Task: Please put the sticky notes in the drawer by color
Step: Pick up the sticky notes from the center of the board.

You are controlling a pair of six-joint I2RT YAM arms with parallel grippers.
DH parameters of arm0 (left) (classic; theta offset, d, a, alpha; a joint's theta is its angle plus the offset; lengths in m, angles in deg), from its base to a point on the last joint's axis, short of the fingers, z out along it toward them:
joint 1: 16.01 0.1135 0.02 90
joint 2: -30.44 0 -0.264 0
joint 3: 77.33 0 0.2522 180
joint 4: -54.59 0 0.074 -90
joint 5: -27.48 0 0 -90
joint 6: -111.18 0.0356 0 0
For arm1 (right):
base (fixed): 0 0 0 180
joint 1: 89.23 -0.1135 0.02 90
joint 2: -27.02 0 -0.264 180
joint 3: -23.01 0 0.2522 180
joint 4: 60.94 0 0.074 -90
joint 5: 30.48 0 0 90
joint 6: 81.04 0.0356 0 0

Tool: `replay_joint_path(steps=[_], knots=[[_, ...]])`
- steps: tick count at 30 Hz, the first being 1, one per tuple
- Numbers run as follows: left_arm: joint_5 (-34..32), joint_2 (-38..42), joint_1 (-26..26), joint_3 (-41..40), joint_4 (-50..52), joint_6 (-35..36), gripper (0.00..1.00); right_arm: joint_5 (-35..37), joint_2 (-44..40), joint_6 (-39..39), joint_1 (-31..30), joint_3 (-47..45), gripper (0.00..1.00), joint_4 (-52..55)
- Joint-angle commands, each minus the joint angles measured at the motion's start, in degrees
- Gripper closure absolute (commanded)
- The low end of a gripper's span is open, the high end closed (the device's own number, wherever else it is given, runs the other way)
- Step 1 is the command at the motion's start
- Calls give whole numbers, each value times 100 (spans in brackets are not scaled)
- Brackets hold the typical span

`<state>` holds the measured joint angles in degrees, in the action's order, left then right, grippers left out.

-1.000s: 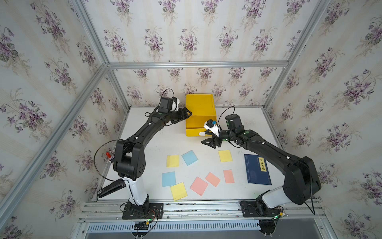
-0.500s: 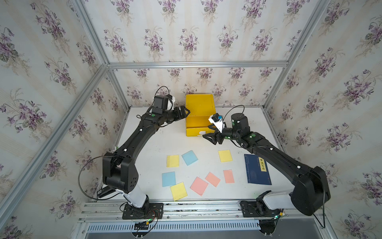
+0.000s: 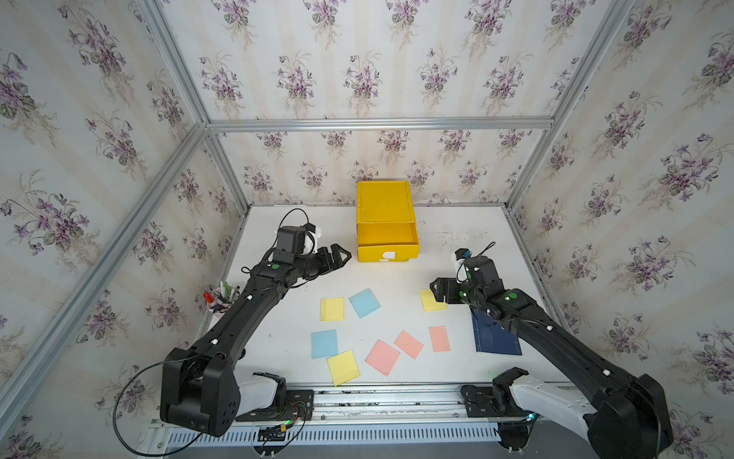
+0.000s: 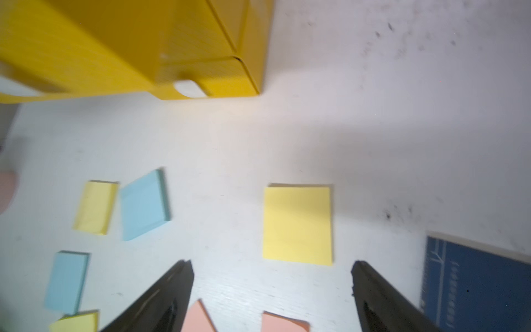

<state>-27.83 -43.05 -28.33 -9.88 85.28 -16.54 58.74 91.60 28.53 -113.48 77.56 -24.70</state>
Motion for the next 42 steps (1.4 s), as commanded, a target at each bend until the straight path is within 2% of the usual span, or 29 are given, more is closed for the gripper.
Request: replay_joint_path(steps=[1,3,8,16,24,31,42], knots=[[1176,126,1,-427,-1116,-513,2,238,448,60,14,56,7,91],[1258,230,1,-596,-1134,-543,2,14,753,-7,11,91,6,-67],[878,602,13,-809,-694,-260,2,-296,1451,-124,-23,227,5,-244],[982,591,25,-969,-805,-246,2,81,2309,-443,-196,609,4,-60],[916,546,10,-897,-756,-215,2,279,2755,-521,-235,822,5,101],[956,461,-16,-887,-891,-252,1,148,3119,-665,-263,992,10,226],[957,456,-15,-896,-875,-200,2,362,3495,-503,-344,894,17,551]])
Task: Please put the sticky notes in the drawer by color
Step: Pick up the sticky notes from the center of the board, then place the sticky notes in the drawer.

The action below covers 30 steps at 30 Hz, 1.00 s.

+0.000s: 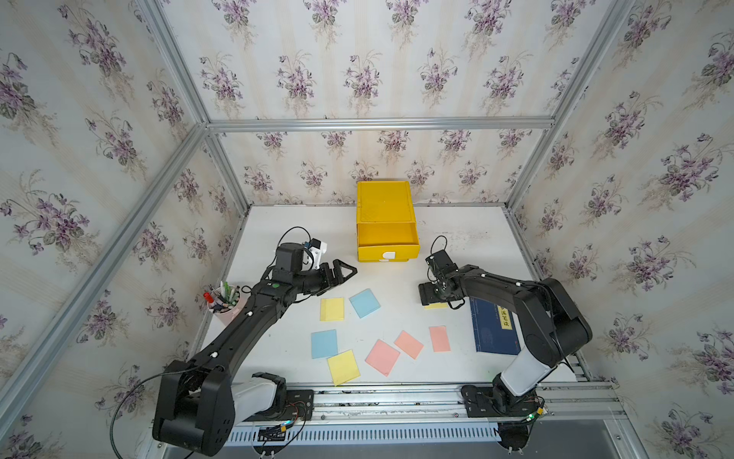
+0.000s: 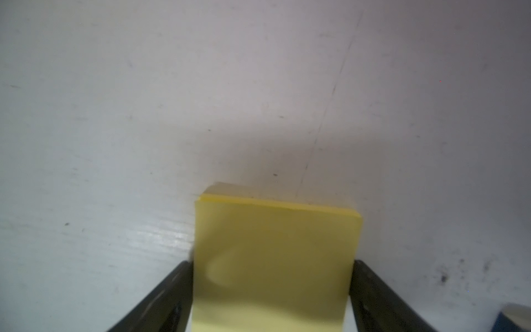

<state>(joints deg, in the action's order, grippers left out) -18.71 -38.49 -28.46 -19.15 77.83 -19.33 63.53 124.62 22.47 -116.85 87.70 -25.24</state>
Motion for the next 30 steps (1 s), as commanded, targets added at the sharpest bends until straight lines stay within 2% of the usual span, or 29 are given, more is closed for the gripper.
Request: replay_joint_path(steps=[1,4,10,15,21,25,30], knots=[[58,-12,-3,32,-143,76,2,-191,213,107,-7,-110,21,603],[102,-29,0,18,-207,61,2,-343,223,129,-7,-83,30,572],[113,-40,2,-12,-247,49,1,-497,-434,215,11,-83,36,518],[259,-89,1,-50,-422,-64,2,-647,-1380,432,10,280,37,871],[79,122,6,46,-124,56,2,-588,-2208,667,6,1182,37,1628],[-33,221,8,108,130,151,2,-585,-2288,716,2,1938,36,1863],[-262,283,13,100,350,220,2,-668,-1651,773,-256,3146,35,2044]])
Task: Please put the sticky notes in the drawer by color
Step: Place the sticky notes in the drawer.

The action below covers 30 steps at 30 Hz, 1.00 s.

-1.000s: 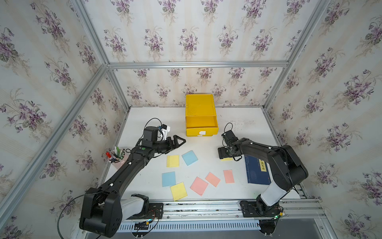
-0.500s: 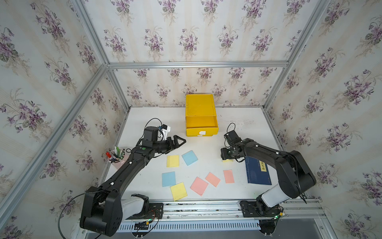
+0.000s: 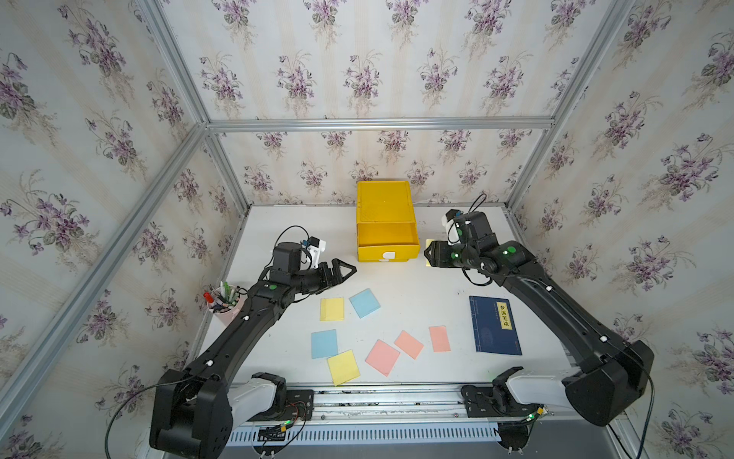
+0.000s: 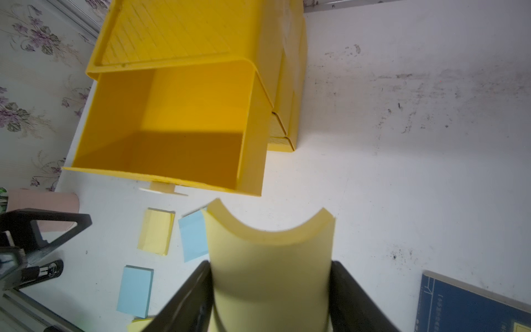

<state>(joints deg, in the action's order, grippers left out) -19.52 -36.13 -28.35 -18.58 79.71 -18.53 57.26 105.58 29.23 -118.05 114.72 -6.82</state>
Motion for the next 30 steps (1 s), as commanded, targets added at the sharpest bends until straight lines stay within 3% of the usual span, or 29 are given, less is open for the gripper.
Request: replay_joint_path(steps=[1,4,9,30], knots=[[-203,47,-3,36,184,159,1,-17,414,115,-152,675,35,232],[-274,49,3,19,229,190,1,173,985,150,-590,1415,35,363],[-330,97,-2,-58,280,209,1,513,1761,163,-642,2168,34,533],[-686,174,-45,-54,644,341,1,1176,2856,-14,-881,2959,29,1256]])
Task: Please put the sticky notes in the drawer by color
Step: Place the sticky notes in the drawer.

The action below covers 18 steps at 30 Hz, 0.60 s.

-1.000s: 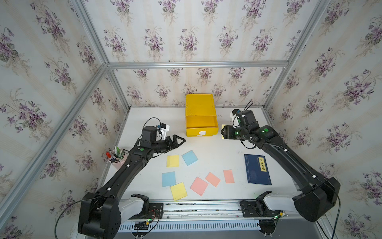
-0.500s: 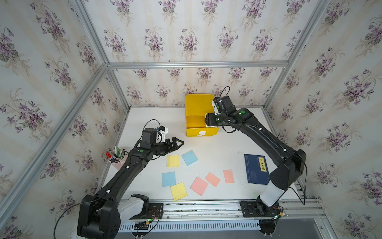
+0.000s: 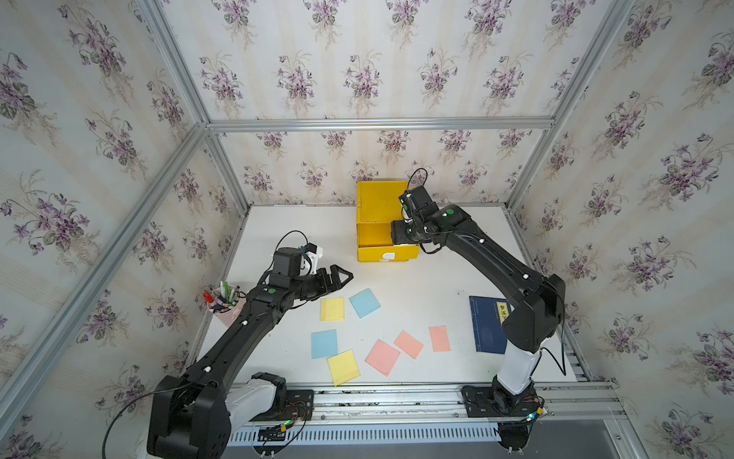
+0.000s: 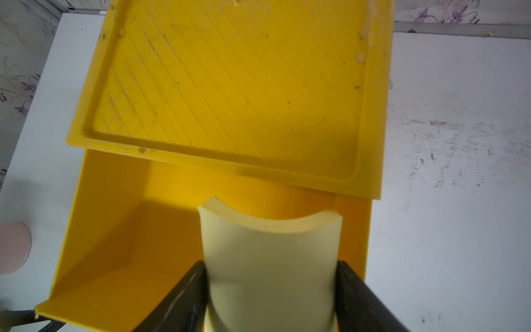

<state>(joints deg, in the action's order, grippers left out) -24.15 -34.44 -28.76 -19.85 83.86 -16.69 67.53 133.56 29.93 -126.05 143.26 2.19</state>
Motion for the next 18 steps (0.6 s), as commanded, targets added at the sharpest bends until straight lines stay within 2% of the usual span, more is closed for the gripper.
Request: replay_joint_path(steps=[1,8,12,18], knots=[[-283,17,-7,74,282,173,1,184,77,-85,-104,147,28,409],[-413,-24,-7,123,501,265,0,375,67,-52,-123,196,22,588],[-1051,-40,-64,244,1031,432,0,438,93,-50,-125,341,14,668],[-2002,-356,-239,386,1762,629,0,315,135,-168,-124,493,10,595]])
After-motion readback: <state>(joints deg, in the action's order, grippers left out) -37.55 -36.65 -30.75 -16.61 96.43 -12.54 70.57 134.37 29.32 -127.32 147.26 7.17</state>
